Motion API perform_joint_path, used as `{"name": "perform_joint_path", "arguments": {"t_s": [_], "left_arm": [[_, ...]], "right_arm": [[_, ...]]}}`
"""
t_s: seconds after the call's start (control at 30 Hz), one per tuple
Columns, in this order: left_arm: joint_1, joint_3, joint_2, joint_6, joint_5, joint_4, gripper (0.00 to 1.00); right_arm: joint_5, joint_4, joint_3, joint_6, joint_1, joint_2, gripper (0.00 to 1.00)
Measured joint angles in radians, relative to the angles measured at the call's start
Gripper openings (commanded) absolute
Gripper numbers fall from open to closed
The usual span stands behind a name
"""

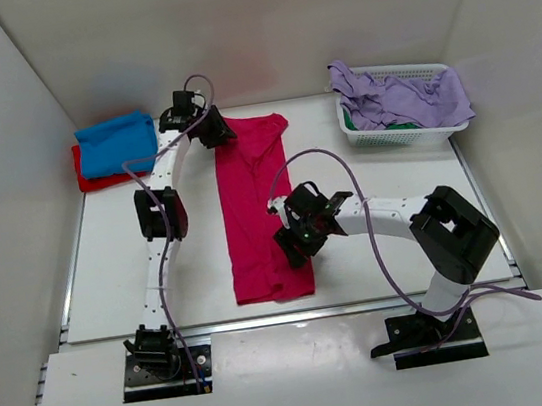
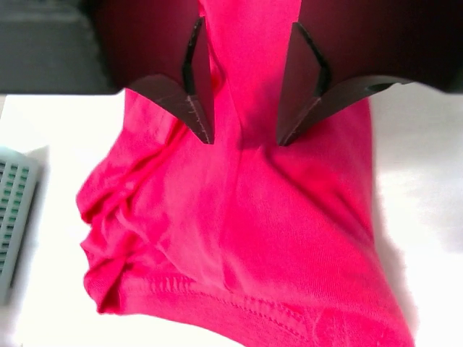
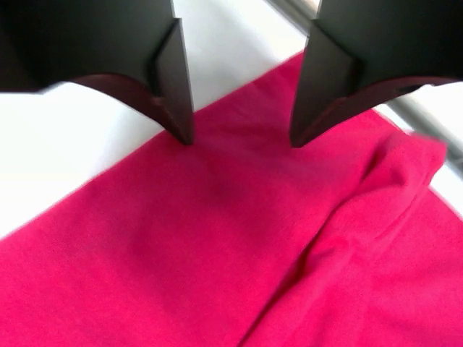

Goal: Fold and stack the t-shirts
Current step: Rotate the tshirt 90 degrees

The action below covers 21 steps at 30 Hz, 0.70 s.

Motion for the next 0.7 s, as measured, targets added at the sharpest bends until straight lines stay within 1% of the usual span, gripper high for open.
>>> {"name": "perform_joint_path", "arguments": {"t_s": [0.07, 0.17, 0.2, 0.23, 0.27, 0.33, 0.37, 0.4, 0.47, 0.5, 0.57, 0.63, 0.7], "left_arm": [[0.003, -0.005, -0.029, 0.029, 0.002, -0.033, 0.52], [0.003, -0.016, -0.127, 0.095, -0.007, -0.158, 0.53], [0.001, -0.021, -0.179, 0.119, -0.017, -0.211, 0.52], [-0.002, -0.036, -0.237, 0.140, -0.030, -0.254, 0.52], [-0.005, -0.084, -0.323, 0.159, -0.056, -0.287, 0.52], [-0.016, -0.221, -0.523, 0.190, -0.111, -0.331, 0.53], [-0.022, -0.297, -0.623, 0.201, -0.135, -0.346, 0.53], [-0.030, -0.433, -0.758, 0.213, -0.161, -0.335, 0.53], [-0.041, -0.755, -1.027, 0.230, -0.188, -0.280, 0.54], [-0.049, -0.935, -1.170, 0.232, -0.195, -0.260, 0.54], [-0.056, -1.339, -1.450, 0.225, -0.193, -0.147, 0.54], [-0.061, -1.650, -1.641, 0.207, -0.184, -0.105, 0.55], [-0.084, -1.931, -1.749, 0.164, -0.179, -0.052, 0.55]], "right_arm": [[0.038, -0.028, 0.014, -0.026, 0.000, -0.003, 0.59], [0.101, -0.084, 0.056, -0.047, 0.000, -0.016, 0.63], [0.117, -0.093, 0.069, -0.048, 0.000, -0.029, 0.68], [0.133, -0.099, 0.079, -0.045, 0.000, -0.055, 0.71], [0.140, -0.104, 0.085, -0.037, 0.000, -0.084, 0.74], [0.148, -0.105, 0.088, -0.018, 0.000, -0.142, 0.75], [0.153, -0.106, 0.087, 0.000, 0.000, -0.174, 0.75], [0.156, -0.103, 0.081, 0.023, 0.000, -0.205, 0.75], [0.163, -0.093, 0.046, 0.072, 0.005, -0.267, 0.74], [0.165, -0.087, 0.015, 0.102, 0.007, -0.299, 0.74], [0.165, -0.075, -0.069, 0.165, 0.014, -0.360, 0.71], [0.163, -0.080, -0.141, 0.219, 0.016, -0.397, 0.71], [0.166, -0.085, -0.201, 0.273, 0.025, -0.417, 0.71]]}}
